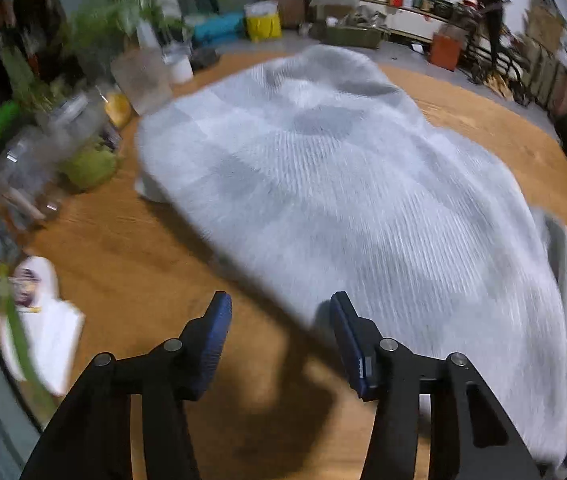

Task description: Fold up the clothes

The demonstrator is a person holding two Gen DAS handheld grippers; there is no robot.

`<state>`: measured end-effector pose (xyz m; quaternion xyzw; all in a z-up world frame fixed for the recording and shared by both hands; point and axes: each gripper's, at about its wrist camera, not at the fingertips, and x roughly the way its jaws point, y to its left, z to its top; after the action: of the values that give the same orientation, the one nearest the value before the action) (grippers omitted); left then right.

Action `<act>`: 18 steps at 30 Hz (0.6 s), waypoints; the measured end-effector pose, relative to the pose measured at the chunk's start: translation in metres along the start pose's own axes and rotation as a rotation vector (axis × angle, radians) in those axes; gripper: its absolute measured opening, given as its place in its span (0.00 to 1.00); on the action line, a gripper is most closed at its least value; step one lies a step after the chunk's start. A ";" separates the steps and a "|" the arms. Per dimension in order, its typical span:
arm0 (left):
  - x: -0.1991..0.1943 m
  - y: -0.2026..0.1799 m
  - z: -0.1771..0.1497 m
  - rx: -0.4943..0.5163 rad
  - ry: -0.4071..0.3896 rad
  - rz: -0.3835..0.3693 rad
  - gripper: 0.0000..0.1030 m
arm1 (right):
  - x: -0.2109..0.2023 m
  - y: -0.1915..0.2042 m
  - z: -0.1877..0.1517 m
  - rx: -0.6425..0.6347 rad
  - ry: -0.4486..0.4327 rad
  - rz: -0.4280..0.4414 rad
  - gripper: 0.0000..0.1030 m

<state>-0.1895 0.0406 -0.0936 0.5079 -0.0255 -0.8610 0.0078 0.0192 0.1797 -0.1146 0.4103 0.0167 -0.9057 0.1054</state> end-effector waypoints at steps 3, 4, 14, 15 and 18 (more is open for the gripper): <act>0.011 -0.005 0.017 -0.040 -0.014 -0.046 0.51 | -0.005 -0.017 0.000 0.014 0.024 0.033 0.42; 0.010 -0.007 0.021 -0.046 -0.031 -0.058 0.51 | -0.007 -0.026 0.000 0.040 0.022 0.039 0.53; -0.005 -0.052 0.028 -0.019 0.020 -0.290 0.65 | 0.046 -0.081 0.054 0.268 0.049 -0.044 0.71; -0.007 -0.056 0.025 -0.013 0.020 -0.304 0.65 | 0.056 -0.079 0.059 0.271 0.061 -0.027 0.71; -0.016 -0.061 0.019 0.003 0.012 -0.309 0.65 | 0.072 -0.065 0.062 0.266 0.053 0.009 0.21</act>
<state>-0.1977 0.1024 -0.0740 0.5110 0.0516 -0.8488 -0.1257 -0.0857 0.2229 -0.1313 0.4445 -0.1024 -0.8883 0.0538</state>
